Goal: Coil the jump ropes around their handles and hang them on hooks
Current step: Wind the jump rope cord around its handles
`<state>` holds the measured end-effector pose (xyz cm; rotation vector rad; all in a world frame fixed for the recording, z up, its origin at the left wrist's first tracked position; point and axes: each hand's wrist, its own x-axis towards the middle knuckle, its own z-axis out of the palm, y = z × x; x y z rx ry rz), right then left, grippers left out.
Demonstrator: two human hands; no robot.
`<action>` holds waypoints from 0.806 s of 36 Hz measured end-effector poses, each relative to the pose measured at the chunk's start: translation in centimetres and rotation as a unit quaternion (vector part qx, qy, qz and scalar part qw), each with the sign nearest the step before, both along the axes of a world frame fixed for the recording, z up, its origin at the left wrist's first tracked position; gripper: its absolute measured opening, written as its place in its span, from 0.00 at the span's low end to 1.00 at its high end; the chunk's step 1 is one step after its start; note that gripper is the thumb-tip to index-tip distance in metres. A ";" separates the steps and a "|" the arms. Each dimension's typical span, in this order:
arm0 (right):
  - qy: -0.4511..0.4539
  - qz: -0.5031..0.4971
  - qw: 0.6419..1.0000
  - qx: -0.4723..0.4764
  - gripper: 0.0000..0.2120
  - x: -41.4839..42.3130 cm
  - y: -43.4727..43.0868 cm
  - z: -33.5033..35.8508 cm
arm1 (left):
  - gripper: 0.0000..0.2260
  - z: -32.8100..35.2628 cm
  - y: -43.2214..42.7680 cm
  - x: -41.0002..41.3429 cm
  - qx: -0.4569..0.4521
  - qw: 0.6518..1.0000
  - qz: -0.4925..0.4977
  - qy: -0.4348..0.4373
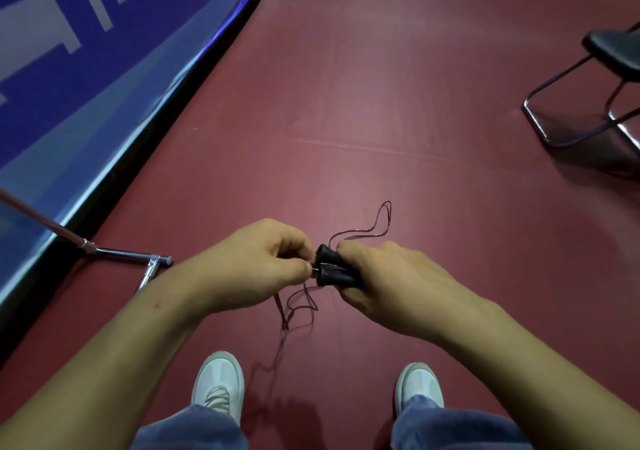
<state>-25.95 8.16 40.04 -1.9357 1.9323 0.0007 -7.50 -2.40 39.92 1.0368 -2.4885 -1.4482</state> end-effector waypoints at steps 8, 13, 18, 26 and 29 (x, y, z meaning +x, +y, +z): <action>-0.059 -0.027 0.997 -0.033 0.20 -0.6 0.4 -0.2 | 0.09 -0.6 -0.1 0.1 -0.026 0.999 0.026 0.007; -0.141 -0.016 0.988 -0.057 0.16 -1.0 0.8 0.1 | 0.09 -0.2 -0.2 0.5 0.042 0.997 0.035 0.062; -0.142 -0.004 0.989 -0.042 0.16 -0.7 0.9 0.6 | 0.11 -0.5 -0.3 0.8 0.109 0.988 0.052 0.096; -0.050 0.036 0.998 -0.014 0.18 -0.5 1.1 0.7 | 0.08 -0.7 -0.1 0.5 0.113 0.989 0.029 0.088; -0.076 0.025 0.996 -0.026 0.17 -0.8 0.9 0.3 | 0.06 -0.7 -0.2 0.6 0.088 0.993 0.030 0.070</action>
